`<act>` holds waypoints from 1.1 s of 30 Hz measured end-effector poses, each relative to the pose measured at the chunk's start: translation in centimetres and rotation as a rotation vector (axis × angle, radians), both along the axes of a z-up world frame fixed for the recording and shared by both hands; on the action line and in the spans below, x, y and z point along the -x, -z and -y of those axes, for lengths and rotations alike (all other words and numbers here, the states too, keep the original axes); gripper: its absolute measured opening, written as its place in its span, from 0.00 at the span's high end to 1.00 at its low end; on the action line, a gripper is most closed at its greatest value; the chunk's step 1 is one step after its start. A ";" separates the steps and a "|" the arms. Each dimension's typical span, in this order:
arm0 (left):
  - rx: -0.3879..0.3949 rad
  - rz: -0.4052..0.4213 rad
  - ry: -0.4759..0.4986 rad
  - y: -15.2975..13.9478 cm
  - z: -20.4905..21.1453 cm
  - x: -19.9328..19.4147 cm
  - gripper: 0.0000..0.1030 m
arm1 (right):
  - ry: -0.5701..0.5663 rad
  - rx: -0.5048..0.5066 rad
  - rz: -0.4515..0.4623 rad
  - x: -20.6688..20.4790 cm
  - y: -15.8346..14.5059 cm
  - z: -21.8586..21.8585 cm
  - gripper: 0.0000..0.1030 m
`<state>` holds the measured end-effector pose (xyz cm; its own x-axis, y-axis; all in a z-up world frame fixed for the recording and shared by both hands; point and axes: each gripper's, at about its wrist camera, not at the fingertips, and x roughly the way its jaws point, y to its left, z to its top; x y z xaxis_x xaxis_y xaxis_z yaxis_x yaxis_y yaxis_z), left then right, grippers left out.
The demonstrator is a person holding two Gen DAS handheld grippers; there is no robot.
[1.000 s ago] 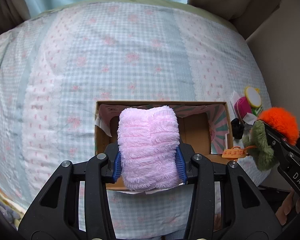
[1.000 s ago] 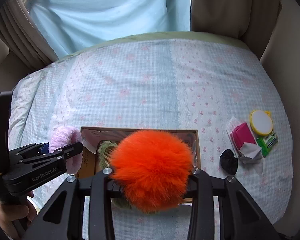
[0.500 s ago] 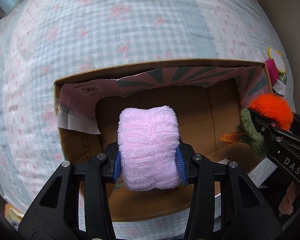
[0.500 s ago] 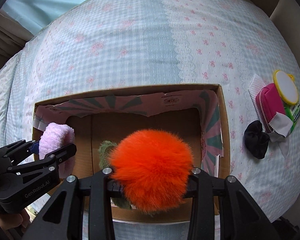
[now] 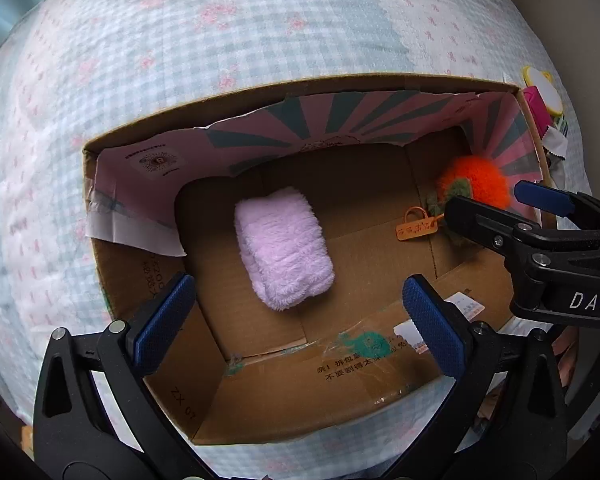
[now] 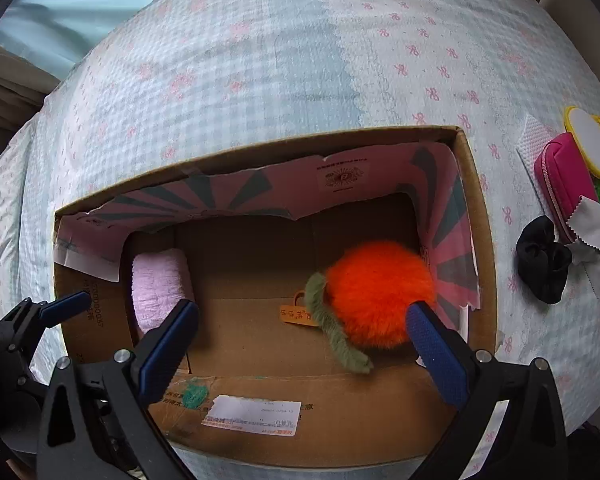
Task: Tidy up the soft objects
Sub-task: 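Carry both items over the cardboard box and open both grippers to drop them, then withdraw both tools from the box and move toward the remaining items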
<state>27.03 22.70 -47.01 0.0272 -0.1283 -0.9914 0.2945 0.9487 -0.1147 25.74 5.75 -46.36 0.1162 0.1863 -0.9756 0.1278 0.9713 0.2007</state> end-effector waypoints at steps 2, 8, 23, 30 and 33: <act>-0.007 0.005 -0.004 -0.1 -0.1 0.2 0.00 | -0.013 0.005 0.003 0.2 -0.4 -0.3 0.00; -0.008 0.035 -0.018 -1.9 -0.5 1.0 0.00 | -0.042 0.016 0.043 1.3 -2.7 -0.6 0.00; 0.022 0.206 -0.055 -13.1 -2.4 6.2 0.00 | -0.050 0.098 0.234 6.9 -15.7 0.5 0.00; 0.074 0.296 -0.050 -19.2 -1.4 8.5 0.00 | -0.035 0.177 0.343 10.0 -23.1 2.2 0.00; 0.096 0.339 -0.031 -20.9 -0.1 8.7 0.00 | -0.014 0.213 0.388 11.2 -25.4 3.9 0.00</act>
<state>18.38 22.83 -26.12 0.3583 -0.2146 -0.9086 0.3021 0.9475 -0.1047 14.54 1.84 -20.91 0.4805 -0.0101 -0.8769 0.0690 0.9973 0.0264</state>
